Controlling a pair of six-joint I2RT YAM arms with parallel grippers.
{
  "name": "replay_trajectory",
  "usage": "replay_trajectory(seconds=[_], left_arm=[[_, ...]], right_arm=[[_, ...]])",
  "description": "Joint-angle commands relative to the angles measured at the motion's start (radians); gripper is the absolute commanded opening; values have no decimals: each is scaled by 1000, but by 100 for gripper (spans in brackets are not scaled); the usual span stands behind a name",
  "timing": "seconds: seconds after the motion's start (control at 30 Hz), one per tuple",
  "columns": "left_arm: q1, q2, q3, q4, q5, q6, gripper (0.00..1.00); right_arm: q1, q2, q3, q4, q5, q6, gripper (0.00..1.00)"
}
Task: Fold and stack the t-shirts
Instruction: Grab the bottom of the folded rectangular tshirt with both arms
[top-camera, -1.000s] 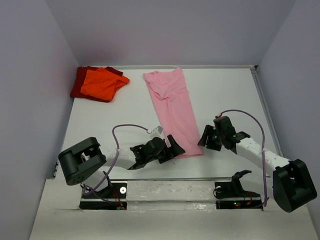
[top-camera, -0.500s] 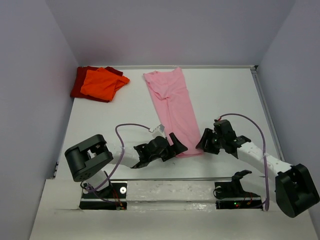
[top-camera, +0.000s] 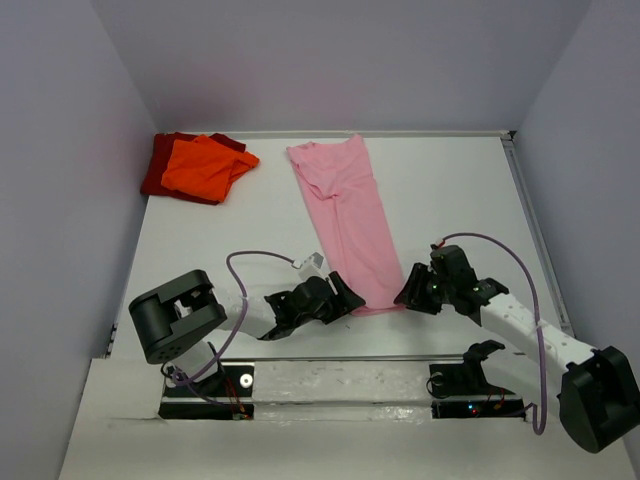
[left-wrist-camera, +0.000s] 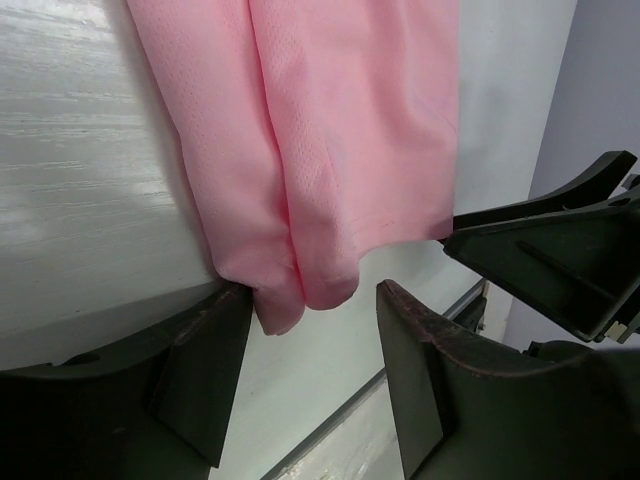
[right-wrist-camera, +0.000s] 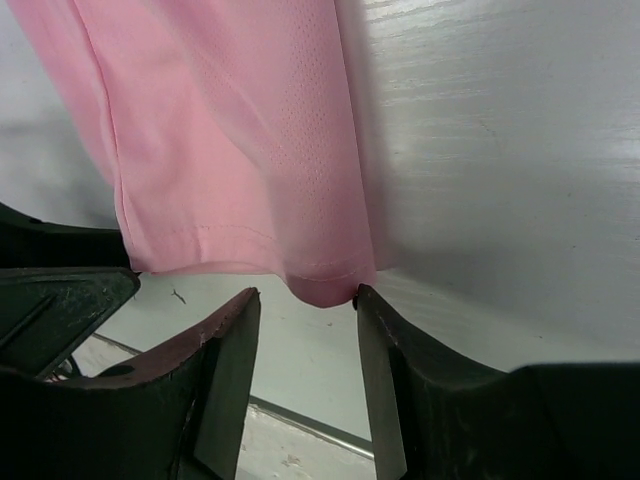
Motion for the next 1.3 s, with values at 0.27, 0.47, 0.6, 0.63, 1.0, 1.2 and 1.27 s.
replay_trajectory(seconds=[0.27,0.47,0.6,0.63,1.0,1.2,1.27], left_arm=[[0,69,-31,-162,-51,61,66],[0,72,-15,-160,-44,74,64],[0,63,-20,-160,-52,84,60],[1,63,-21,-160,-51,89,58],[0,66,-18,-152,-43,112,20],[3,82,-18,-149,-41,117,0],[3,82,-21,-148,-41,117,0]], right_arm=[[10,54,22,11,4,-13,57],[19,123,48,14,17,-24,59],[19,143,63,17,34,-35,59],[19,148,71,17,40,-38,59],[19,116,153,-72,141,-61,60],[19,165,167,-77,136,-73,61],[19,171,163,-66,139,-70,61]])
